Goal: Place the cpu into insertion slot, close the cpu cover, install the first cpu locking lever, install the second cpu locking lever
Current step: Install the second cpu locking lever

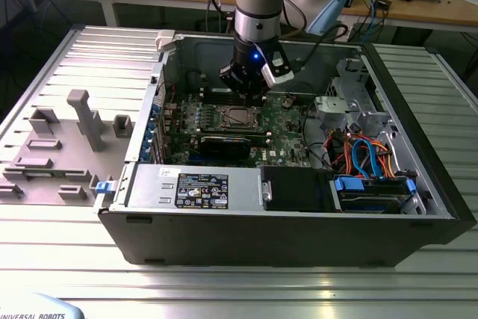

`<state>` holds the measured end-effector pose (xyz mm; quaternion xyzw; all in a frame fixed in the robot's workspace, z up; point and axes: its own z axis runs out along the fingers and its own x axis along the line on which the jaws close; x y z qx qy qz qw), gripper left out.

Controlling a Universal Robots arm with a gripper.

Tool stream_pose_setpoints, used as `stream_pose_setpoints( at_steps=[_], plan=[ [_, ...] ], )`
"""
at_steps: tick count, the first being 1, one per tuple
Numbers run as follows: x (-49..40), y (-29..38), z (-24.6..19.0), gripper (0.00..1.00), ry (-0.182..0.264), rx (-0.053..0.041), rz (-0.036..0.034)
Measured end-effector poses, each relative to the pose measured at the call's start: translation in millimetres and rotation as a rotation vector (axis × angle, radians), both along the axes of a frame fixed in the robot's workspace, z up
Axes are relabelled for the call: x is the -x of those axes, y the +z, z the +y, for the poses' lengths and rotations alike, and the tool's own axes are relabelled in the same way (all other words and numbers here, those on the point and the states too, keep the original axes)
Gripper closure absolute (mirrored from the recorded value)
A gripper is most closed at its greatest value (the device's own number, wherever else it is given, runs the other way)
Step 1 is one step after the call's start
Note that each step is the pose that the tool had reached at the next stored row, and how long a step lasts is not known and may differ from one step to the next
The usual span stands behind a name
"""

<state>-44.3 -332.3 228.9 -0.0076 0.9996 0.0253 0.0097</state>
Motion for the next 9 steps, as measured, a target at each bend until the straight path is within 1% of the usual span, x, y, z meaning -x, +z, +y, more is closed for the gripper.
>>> stream_pose_setpoints(
  at_steps=[2, 9],
  plan=[
    [0.0, 0.0, -1.1, 0.89, 0.0, 0.0, 0.0],
    [0.0, 0.0, -2.5, 0.89, 0.0, 0.0002, 0.0001]
  ],
)
